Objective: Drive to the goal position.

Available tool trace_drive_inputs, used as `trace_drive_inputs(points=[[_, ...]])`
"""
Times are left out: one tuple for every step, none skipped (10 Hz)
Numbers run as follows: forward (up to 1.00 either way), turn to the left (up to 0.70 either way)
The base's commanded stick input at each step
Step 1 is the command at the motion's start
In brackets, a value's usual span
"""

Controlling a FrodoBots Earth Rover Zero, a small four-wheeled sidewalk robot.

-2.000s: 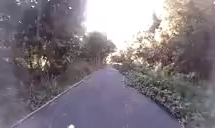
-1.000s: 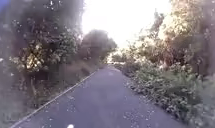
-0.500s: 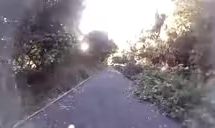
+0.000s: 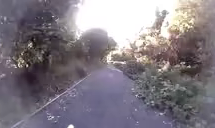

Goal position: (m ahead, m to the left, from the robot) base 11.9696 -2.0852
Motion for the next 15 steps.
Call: trace_drive_inputs(points=[[0.70,0.00],[0.70,0.00],[0.70,0.00],[0.70,0.00],[0.70,0.00],[0.70,0.00],[0.70,0.00],[0.70,0.00],[0.70,-0.05],[0.70,-0.14],[0.70,-0.14],[0.70,-0.14],[0.70,-0.14],[0.70,0.00],[0.70,0.00]])
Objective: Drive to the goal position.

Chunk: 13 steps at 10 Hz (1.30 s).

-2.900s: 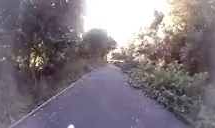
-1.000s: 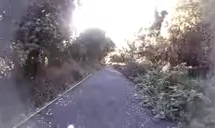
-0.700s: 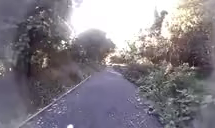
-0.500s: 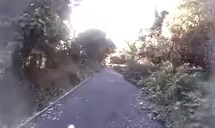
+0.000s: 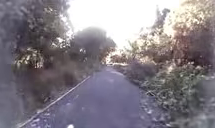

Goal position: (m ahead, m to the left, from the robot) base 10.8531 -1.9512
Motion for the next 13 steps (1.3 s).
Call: trace_drive_inputs(points=[[0.70,0.00],[0.70,0.00],[0.70,0.00],[0.70,0.00],[0.70,0.00],[0.70,0.00],[0.70,0.00],[0.70,0.00],[0.70,0.00],[0.70,0.00],[0.70,0.00],[0.70,-0.14],[0.70,-0.14]])
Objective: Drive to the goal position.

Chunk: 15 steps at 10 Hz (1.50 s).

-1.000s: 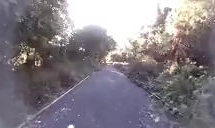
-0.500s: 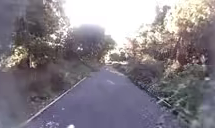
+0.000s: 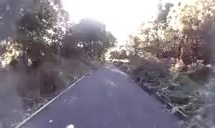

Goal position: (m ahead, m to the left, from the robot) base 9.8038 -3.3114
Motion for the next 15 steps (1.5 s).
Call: trace_drive_inputs(points=[[0.70,-0.14],[0.70,-0.14],[0.70,-0.14],[0.70,-0.10],[0.70,-0.03],[0.70,0.00],[0.70,0.00],[0.70,0.00],[0.70,0.00],[0.70,0.00],[0.70,0.00],[0.70,0.00],[0.70,0.00],[0.70,0.00],[0.70,0.00]])
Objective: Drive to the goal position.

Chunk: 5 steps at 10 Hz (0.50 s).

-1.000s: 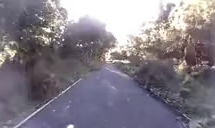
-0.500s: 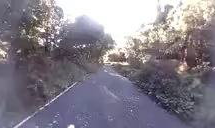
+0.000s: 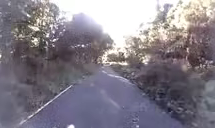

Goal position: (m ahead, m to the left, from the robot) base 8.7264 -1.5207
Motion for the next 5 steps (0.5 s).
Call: trace_drive_inputs(points=[[0.70,0.00],[0.70,0.00],[0.70,0.00],[0.70,0.00],[0.70,0.00]])
